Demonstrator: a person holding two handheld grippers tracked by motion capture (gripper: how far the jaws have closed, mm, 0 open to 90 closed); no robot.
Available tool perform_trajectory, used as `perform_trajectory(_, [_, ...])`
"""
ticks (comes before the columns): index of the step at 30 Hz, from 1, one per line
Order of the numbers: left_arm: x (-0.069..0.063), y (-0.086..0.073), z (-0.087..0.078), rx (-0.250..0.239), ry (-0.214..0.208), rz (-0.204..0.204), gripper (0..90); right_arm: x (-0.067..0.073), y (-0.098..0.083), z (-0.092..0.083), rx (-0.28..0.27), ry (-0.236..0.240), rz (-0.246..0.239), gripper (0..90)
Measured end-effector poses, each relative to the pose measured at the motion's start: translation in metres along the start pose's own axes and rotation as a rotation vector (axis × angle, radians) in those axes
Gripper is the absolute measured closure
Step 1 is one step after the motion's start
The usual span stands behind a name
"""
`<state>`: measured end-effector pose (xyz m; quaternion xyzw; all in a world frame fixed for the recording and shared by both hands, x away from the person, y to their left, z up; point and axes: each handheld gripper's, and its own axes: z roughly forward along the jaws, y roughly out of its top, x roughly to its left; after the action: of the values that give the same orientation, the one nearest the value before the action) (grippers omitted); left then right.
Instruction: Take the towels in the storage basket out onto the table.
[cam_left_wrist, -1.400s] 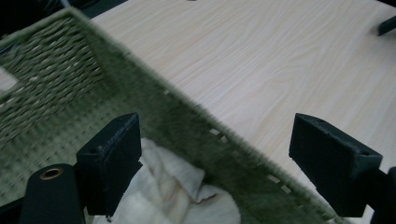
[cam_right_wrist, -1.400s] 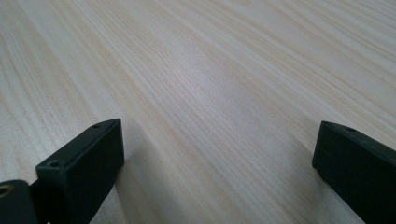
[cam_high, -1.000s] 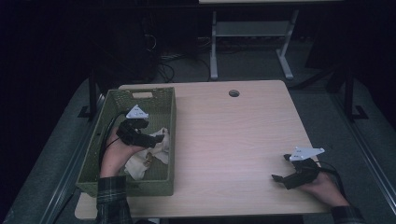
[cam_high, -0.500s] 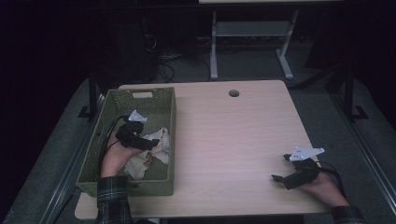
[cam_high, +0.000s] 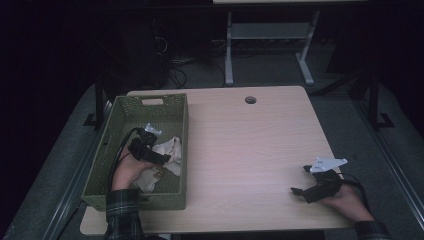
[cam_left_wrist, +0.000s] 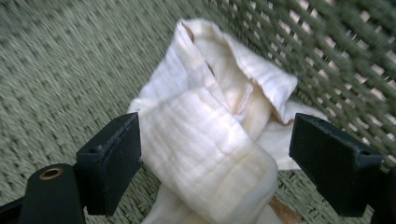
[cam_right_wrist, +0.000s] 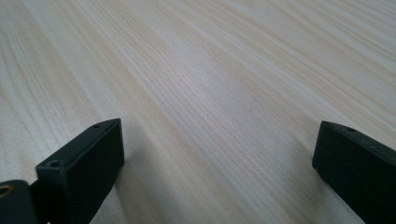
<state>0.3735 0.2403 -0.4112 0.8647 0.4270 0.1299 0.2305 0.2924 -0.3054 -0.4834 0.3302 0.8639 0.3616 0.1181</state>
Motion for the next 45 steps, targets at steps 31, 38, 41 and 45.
perform_trajectory(31, [0.001,-0.009,0.019,0.233,0.018,-0.003,46.4,0.000,0.000,0.000,0.000,0.001,0.000,1.9])
perform_trajectory(38, [0.001,-0.005,0.011,0.199,0.020,0.004,65.8,0.000,0.000,0.000,0.000,0.001,0.000,1.9])
perform_trajectory(41, [0.003,-0.004,0.005,0.140,0.028,-0.023,68.5,0.000,0.000,0.000,0.000,0.000,0.000,1.9])
perform_trajectory(45, [0.006,-0.003,-0.004,0.068,0.023,-0.037,69.9,0.000,0.000,0.000,0.000,0.000,0.000,1.9])
